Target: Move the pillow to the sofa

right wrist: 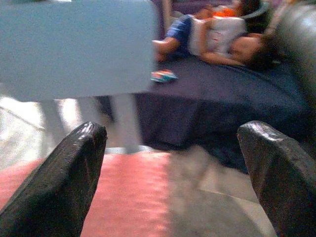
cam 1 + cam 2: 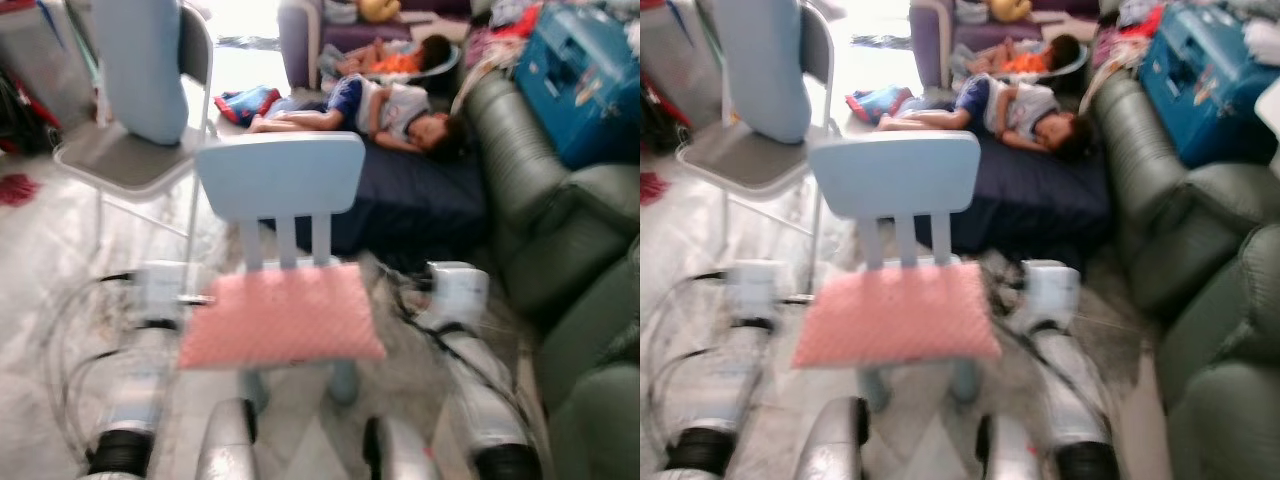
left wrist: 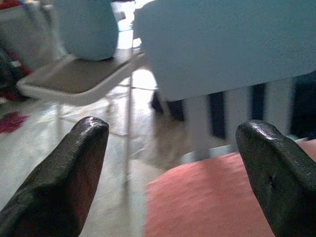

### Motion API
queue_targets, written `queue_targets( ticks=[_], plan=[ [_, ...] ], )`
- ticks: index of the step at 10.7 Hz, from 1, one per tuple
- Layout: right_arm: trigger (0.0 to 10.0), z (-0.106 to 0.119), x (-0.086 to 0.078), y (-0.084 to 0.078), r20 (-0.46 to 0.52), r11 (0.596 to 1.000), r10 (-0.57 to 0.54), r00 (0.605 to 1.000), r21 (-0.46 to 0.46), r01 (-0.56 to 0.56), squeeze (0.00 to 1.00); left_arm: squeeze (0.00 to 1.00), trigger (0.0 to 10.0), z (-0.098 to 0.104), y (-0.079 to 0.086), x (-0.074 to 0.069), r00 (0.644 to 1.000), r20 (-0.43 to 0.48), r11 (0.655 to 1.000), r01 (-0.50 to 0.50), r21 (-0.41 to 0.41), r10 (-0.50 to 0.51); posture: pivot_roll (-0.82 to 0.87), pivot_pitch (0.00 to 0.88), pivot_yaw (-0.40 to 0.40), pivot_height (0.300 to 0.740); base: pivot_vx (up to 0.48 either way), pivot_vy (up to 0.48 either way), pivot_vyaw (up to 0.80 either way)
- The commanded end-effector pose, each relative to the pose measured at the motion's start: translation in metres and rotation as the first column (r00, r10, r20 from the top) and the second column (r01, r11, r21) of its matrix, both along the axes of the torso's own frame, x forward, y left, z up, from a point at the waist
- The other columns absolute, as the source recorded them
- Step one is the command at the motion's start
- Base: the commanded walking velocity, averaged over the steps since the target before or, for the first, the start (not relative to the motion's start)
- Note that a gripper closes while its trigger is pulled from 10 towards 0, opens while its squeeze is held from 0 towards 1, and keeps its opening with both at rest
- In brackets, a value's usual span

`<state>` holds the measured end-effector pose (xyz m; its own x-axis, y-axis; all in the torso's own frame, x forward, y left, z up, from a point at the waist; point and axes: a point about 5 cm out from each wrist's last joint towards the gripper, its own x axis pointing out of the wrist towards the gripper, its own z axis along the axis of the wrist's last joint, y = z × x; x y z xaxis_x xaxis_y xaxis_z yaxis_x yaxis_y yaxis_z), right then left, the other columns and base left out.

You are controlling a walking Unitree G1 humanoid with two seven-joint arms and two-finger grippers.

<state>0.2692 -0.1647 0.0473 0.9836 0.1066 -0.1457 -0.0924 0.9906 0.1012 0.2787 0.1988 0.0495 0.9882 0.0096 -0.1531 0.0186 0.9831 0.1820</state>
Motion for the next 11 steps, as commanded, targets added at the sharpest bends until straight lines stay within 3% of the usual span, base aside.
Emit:
queue_targets(
  ticks=[1, 4, 9, 11],
  plan=[
    [10.0, 0.0050, 0.0048, 0.0123, 0.022, 0.999, 0.031, 0.999, 0.028, -0.032, 0.00, 0.00, 10.0, 0.0002, 0.0122, -0.0016, 1.000, -0.008, 0.999, -0.025, 0.025, 0.025, -0.01, 0.000, -0.033, 0.621, 0.270, 0.000, 0.00],
    [10.0, 0.0050, 0.0053, 0.0136, 0.023, 0.999, 0.046, 0.999, 0.019, -0.046, 0.00, 0.00, 10.0, 0.0000, 0.0129, -0.0008, 0.999, -0.009, 0.999, -0.038, 0.015, 0.038, 0.00, 0.000, -0.031, 0.621, 0.089, 0.000, 0.14],
    [10.0, 0.0048, 0.0049, 0.0143, 0.023, 0.999, 0.050, 0.998, 0.015, -0.051, 0.00, 0.00, 10.0, -0.0011, 0.0117, -0.0009, 0.999, -0.016, 0.999, -0.037, 0.019, 0.037, -0.01, 0.000, -0.031, 0.621, 0.000, 0.000, 0.77],
    [10.0, 0.0044, 0.0047, 0.0136, 0.021, 0.999, 0.042, 0.999, 0.020, -0.043, 0.00, 0.00, 10.0, -0.0015, 0.0111, -0.0013, 0.999, -0.019, 0.999, -0.034, 0.018, 0.034, -0.01, 0.001, -0.032, 0.621, 0.000, 0.000, 0.00]
  ],
)
